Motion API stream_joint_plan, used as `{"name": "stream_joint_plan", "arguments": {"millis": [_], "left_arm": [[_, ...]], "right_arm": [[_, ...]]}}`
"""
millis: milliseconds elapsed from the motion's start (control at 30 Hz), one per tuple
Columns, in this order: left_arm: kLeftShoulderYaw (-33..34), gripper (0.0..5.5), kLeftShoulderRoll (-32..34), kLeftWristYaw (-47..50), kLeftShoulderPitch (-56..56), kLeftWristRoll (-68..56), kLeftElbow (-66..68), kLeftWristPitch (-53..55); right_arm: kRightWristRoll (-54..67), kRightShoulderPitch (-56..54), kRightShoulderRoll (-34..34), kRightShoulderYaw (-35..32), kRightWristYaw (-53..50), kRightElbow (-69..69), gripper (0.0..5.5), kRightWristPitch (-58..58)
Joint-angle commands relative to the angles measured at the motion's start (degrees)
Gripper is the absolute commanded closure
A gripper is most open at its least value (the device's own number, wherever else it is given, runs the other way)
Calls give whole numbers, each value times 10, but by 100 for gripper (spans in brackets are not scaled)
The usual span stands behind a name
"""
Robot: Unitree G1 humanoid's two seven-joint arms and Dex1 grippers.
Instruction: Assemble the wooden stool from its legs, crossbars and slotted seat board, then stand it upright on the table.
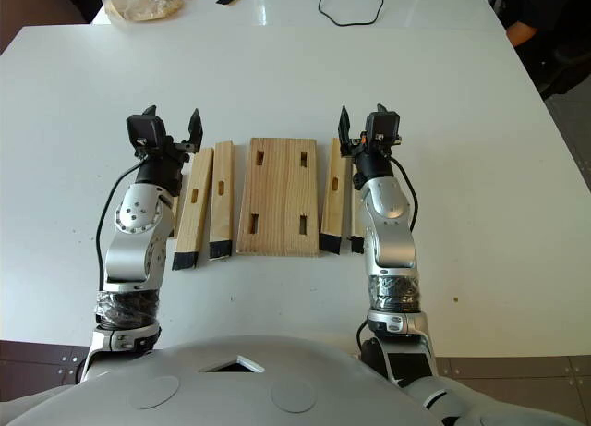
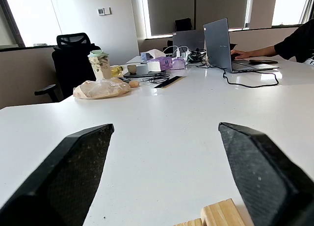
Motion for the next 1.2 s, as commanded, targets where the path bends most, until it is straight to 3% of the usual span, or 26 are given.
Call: {"name": "stream_joint_plan", "arguments": {"millis": [33,1200], "left_arm": [[0,154,4,-2,-10,4,11,7],[-13,154,0,0,-30,31,48,28]], "right_arm": [[-9,0,-6,6,-2,12,207,8],[-27,-12,3,32,-10,51,207,2]]}}
